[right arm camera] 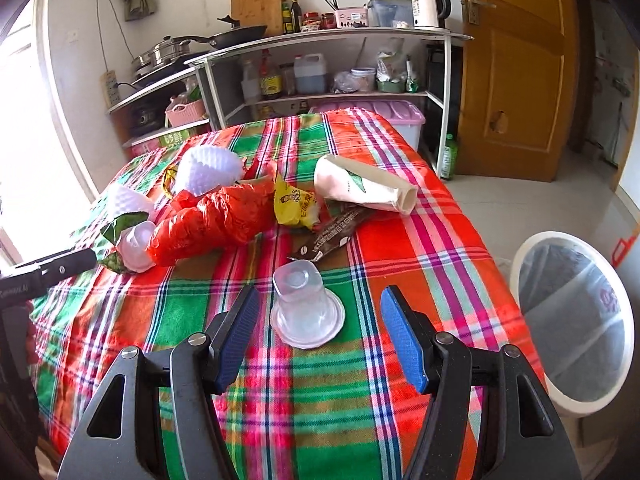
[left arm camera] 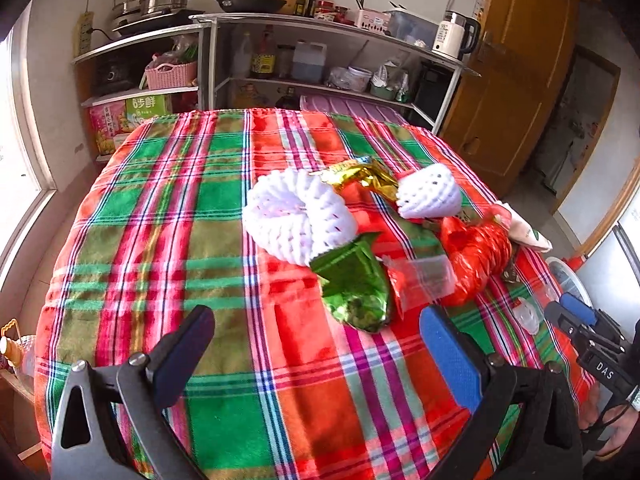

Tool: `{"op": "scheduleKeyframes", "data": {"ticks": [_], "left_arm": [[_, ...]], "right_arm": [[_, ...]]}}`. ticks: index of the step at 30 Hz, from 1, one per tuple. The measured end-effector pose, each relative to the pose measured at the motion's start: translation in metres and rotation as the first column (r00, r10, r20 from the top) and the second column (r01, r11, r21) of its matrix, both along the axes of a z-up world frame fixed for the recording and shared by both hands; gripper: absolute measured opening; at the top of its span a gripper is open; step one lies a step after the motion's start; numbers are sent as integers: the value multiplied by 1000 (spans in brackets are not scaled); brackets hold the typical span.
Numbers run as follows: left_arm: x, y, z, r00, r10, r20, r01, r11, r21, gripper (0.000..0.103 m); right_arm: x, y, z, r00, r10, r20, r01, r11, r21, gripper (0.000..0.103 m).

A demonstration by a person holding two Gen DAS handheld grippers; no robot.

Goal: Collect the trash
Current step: 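Grasp the clear plastic cup with the right tool while the left tool grasps the green snack bag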

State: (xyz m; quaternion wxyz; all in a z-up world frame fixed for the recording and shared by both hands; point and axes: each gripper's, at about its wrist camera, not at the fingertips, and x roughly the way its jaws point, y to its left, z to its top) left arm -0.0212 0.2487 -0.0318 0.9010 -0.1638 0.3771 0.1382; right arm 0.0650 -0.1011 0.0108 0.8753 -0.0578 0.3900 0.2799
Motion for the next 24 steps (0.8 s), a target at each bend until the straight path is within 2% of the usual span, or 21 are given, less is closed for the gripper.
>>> {"op": "scheduleKeyframes", "data": {"ticks": [3, 5, 8, 11, 13, 18, 24], "left_arm": [[6, 11, -2, 1000, 12, 1, -12, 999, -36, 103], [12, 13, -5, 1000, 12, -3, -12, 998, -55, 103], [18, 14, -7, 1000, 11, -4, -11, 998, -59, 102], [25, 14, -7, 1000, 11, 1, -11, 998, -63, 98], [31, 17, -10, 1000, 17, -14, -18, 997, -79, 89], [39, 17, -14, 999, 7, -37, -10, 997, -79, 79], [45, 16, -25, 996, -2, -87, -8, 994, -109, 79]], "right_arm": [[5, 1, -2, 1000, -5, -8, 5, 1000, 4, 60], [8, 3, -4, 1000, -4, -19, 4, 1000, 13, 41], [12, 5, -5, 999, -3, -35, 4, 1000, 18, 34], [13, 9, -6, 999, 3, -36, -3, 1000, 11, 33], [14, 11, -7, 999, 3, -40, -3, 1000, 8, 33], [16, 14, -8, 999, 6, -37, -5, 1000, 3, 33], [16, 14, -9, 999, 5, -35, -5, 1000, 3, 32]]}}
